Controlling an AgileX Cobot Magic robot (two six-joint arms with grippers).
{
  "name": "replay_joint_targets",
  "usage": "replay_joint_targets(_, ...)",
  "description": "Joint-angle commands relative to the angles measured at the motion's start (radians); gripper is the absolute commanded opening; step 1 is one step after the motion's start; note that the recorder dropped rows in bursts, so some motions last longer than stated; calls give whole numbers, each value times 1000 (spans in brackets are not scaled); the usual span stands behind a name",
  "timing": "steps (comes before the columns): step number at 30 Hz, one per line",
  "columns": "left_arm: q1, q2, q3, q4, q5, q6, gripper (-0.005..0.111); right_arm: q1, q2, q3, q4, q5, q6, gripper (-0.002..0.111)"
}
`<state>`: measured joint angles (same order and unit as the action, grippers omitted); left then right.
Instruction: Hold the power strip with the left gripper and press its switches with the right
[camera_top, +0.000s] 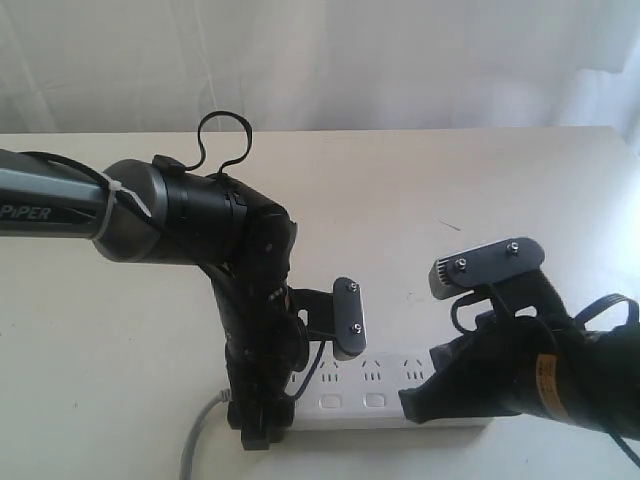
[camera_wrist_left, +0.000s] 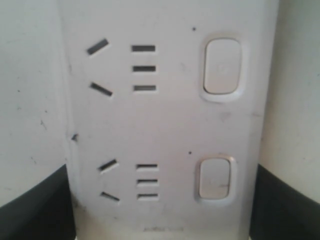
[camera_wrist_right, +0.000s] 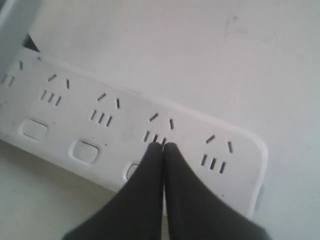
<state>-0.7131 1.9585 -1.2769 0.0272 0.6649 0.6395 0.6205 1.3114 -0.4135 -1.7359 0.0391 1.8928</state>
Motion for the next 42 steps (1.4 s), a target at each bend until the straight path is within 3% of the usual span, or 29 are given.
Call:
replay_joint_targets(1,3,21,21,40,62,10,0,-3,-65,7,-9,9,-5,0)
replay_joint_targets(13,3,21,21,40,65,10,0,-3,-60,101,1,98,25,0)
replay_joint_targets(35,3,21,21,40,53,10,0,-3,7,102,-9,34,41,0)
replay_joint_targets(42,3,21,21,40,42,10,0,-3,57,98,-9,93,41,0)
